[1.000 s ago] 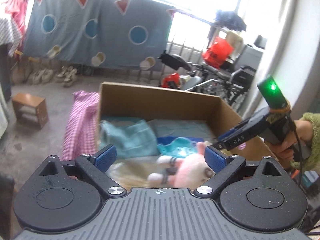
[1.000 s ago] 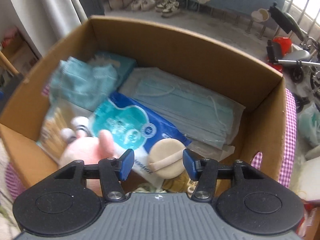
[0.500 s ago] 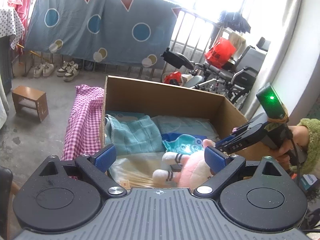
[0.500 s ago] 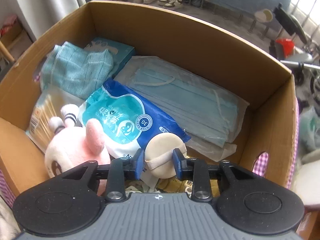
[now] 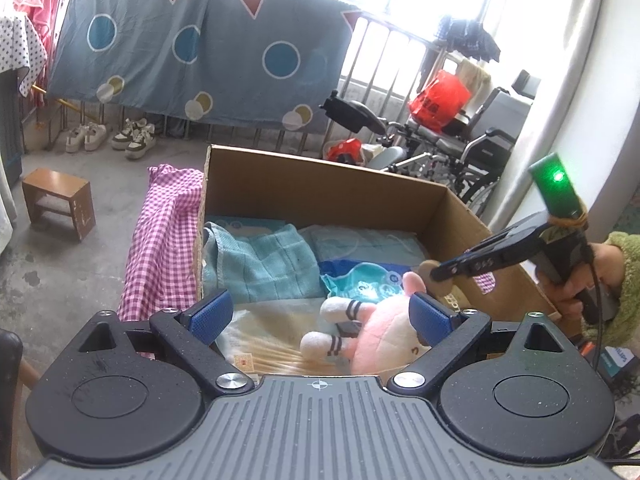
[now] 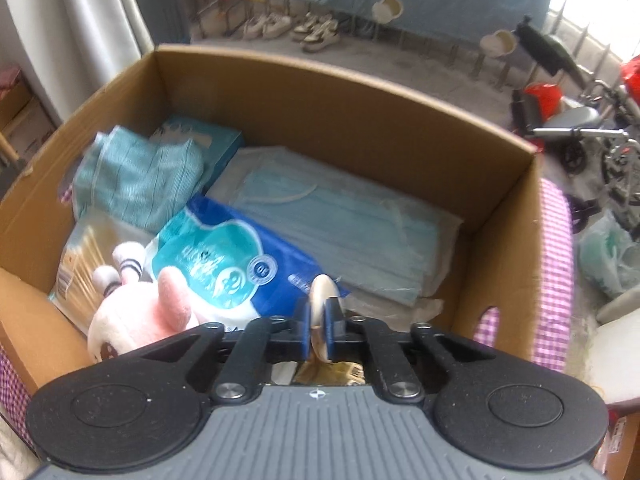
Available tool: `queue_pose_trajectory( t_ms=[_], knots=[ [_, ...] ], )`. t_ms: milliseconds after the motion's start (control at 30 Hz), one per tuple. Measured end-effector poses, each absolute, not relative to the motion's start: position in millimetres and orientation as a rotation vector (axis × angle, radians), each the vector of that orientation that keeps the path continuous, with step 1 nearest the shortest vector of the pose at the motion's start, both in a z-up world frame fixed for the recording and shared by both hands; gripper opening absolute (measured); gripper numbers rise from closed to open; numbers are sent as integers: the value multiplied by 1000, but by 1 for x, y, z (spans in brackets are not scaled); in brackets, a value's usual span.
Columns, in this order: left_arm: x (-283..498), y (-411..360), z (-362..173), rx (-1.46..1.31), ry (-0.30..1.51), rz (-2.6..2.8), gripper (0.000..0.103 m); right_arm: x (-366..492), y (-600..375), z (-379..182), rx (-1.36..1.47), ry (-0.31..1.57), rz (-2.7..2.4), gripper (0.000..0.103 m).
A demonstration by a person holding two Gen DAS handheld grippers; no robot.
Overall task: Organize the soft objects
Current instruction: 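Press the sponge pad down beside the scrunchie and open the right gripper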
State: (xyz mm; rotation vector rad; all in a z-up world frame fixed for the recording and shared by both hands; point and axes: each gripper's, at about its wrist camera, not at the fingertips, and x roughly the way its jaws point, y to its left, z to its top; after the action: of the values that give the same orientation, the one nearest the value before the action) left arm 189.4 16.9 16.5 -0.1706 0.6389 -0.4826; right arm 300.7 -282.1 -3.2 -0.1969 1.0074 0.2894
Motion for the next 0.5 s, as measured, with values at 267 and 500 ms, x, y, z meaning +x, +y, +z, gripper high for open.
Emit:
queue_pose_trajectory(
  t_ms=[267, 500],
  knots=[
    [186, 18, 16, -173, 628, -494, 95, 278, -302, 28, -85, 1077, 327, 6],
    [185, 25, 13, -192, 622, -499, 95, 276, -301, 8, -203, 1257, 224, 6]
  ],
)
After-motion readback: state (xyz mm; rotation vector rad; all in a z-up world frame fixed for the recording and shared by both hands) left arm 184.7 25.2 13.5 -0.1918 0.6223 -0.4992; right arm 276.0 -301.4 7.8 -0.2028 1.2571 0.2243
